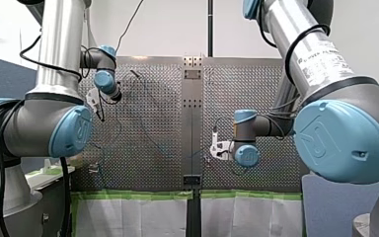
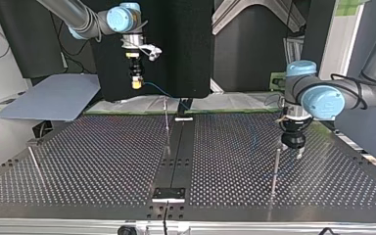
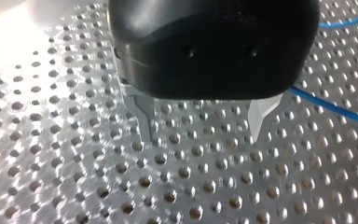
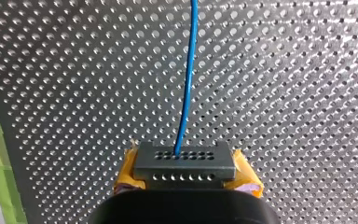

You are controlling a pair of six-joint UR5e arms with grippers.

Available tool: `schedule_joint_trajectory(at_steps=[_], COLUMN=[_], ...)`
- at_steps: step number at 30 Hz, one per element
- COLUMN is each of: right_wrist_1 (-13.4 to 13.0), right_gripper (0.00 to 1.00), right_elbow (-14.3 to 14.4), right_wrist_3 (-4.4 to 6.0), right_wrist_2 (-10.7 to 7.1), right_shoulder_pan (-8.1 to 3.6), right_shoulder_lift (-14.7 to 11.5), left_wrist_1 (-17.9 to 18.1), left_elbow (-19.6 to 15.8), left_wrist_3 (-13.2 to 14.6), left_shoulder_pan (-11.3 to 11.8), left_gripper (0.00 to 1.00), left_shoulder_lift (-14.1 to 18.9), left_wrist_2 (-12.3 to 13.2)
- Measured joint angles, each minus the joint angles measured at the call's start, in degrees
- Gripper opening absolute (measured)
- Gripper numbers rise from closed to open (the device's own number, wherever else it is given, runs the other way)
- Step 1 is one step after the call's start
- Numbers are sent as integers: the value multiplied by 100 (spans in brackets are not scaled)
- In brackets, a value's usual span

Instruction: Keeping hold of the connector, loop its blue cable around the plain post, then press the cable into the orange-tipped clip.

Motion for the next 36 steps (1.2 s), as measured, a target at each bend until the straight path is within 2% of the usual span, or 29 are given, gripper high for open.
schedule_joint_trajectory(at_steps=[4,9,18,23,29,36], right_wrist_1=[-30,-169,-387,-387,-388,-400], right_gripper=[0,0,0,0,0,0], right_elbow=[30,35,7,4,-2,-33], right_wrist_3=[5,22,98,147,164,166], right_wrist_2=[-6,11,21,38,56,10], right_shoulder_pan=[16,5,-74,-119,-190,-262], right_shoulder_lift=[84,337,831,923,936,950], left_wrist_1=[32,64,218,95,-216,-351], left_elbow=[-89,-235,-362,-365,-373,-496], left_wrist_3=[-218,-503,-988,-1264,-1157,-984], left_shoulder_pan=[-18,-24,-52,-123,-256,-388], left_gripper=[100,100,100,100,100,100], left_shoulder_lift=[3,34,423,542,656,881], left_wrist_2=[53,45,-98,-122,-136,-140])
